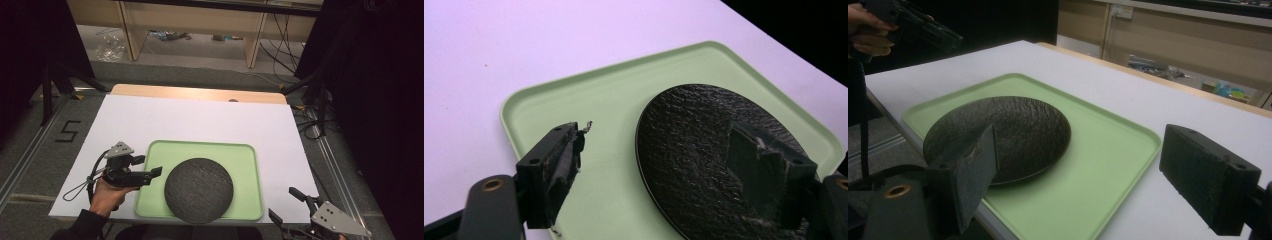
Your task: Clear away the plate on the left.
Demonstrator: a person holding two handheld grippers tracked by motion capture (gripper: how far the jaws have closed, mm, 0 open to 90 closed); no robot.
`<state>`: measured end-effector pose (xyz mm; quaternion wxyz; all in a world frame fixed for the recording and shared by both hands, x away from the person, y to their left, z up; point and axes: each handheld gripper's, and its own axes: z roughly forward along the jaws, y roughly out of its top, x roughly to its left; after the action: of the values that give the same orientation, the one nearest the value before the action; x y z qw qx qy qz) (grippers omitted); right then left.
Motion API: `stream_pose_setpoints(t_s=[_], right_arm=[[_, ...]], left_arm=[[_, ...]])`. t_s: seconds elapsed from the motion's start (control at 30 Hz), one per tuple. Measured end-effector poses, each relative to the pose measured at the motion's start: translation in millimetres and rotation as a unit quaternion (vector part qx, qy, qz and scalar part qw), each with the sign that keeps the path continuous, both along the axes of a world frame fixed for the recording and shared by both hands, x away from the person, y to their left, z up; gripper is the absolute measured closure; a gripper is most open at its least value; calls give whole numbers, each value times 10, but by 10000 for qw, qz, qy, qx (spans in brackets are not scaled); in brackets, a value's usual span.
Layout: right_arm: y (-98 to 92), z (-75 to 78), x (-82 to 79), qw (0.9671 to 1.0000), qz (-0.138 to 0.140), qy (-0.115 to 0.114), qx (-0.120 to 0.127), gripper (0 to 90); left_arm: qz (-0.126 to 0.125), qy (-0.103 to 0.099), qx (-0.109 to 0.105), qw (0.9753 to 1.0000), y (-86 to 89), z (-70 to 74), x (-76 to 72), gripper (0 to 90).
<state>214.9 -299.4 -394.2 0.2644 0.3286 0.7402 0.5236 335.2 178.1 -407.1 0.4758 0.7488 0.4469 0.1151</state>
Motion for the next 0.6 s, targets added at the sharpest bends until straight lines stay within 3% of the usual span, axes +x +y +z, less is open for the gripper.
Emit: stream_pose_setpoints(t_s=[0.4, 0.6], right_arm=[[2, 2, -1, 10000, 14, -4, 16, 166], [3, -1, 0, 10000, 10, 3, 12, 166]], left_arm=[[118, -302, 73, 9994, 93, 16, -132, 217], [147, -376, 248, 9989, 119, 24, -219, 216]])
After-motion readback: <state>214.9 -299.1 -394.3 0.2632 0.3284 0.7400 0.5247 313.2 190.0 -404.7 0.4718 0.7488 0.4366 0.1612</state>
